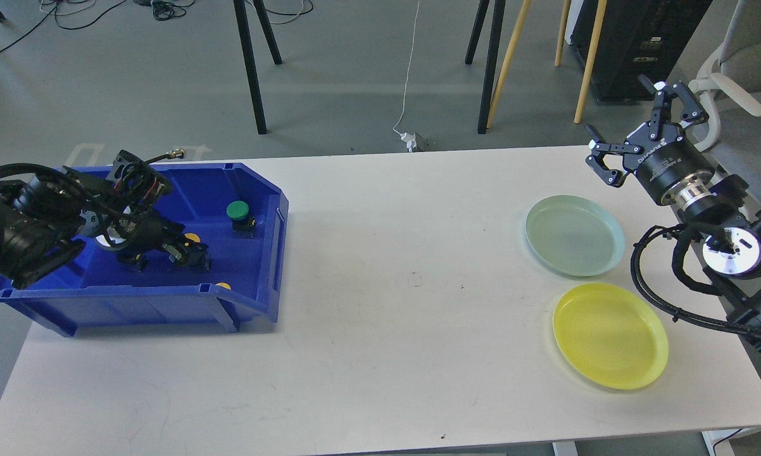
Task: Pass button and place on color plate
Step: 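Lower the left gripper into the bin and grasp a yellow button, then lift the yellow button and carry it toward the right gripper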
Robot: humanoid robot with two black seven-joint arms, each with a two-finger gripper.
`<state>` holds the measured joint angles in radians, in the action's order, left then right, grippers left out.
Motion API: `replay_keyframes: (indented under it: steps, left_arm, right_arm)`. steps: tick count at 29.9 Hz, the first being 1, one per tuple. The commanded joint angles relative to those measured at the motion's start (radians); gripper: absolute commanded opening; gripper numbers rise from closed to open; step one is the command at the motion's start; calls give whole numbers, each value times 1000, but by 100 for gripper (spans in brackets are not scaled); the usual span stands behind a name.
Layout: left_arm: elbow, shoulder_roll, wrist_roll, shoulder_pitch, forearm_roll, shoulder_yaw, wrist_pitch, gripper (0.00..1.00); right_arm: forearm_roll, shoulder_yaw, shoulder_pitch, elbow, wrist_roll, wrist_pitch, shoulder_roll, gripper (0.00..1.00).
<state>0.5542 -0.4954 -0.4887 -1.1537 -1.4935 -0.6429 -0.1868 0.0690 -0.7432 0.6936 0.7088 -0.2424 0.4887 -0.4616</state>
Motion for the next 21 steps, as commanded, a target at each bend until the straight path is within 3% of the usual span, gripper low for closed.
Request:
replay_keyframes:
  steps: [1,8,13,17,21]
  left_arm:
    - [0,-2,0,2,-1,0,1,49]
    - [7,-5,0,0,-24,0,44,7]
    - [48,-43,0,-23,-19,18,50,4]
    - [278,-196,0,-131,-8,107,17,4]
    - [508,-346,0,-184,-7,291,-144,4]
  right_arm:
    - [0,-1,0,0,0,0,0,99]
    - [0,-1,-3,0,0,0,0,99]
    - [0,-5,-6,0,-1,0,0,99]
    - [0,-5,-5,1,-1,0,-3,99]
    - [0,-1,-6,38,-1,0,-14,99]
